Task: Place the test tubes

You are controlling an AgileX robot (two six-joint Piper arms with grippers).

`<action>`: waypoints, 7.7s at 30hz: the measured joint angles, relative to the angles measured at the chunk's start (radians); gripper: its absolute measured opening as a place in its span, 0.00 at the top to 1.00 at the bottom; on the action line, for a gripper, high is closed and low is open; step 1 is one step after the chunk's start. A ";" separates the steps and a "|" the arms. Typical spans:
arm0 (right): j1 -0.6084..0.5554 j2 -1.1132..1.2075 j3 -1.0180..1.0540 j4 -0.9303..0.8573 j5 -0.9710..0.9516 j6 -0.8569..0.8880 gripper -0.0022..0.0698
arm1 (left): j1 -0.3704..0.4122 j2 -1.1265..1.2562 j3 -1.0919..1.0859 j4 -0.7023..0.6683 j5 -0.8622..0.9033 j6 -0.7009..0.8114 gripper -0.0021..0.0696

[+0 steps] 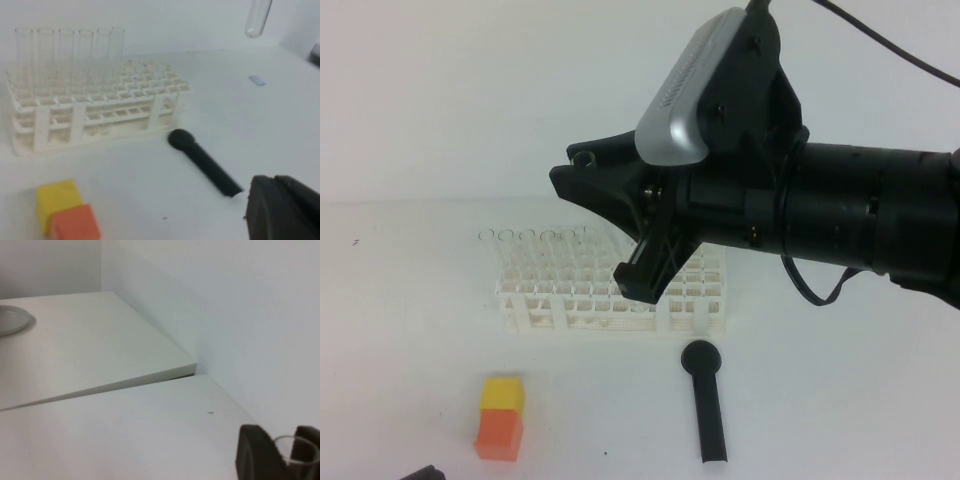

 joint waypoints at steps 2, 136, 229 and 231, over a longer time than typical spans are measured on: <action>0.000 0.000 0.000 0.000 0.000 -0.002 0.80 | 0.000 0.000 0.000 -0.021 -0.008 -0.006 0.97; 0.121 0.554 -0.050 -1.155 -1.211 1.451 0.80 | 0.000 0.000 0.000 -0.012 0.003 -0.008 0.97; 0.148 0.706 -0.051 -1.103 -1.330 1.501 0.80 | 0.000 0.000 0.000 -0.010 0.003 -0.008 0.97; 0.148 0.707 -0.051 -1.103 -1.330 1.501 0.80 | 0.000 0.000 0.000 -0.010 0.003 -0.008 0.97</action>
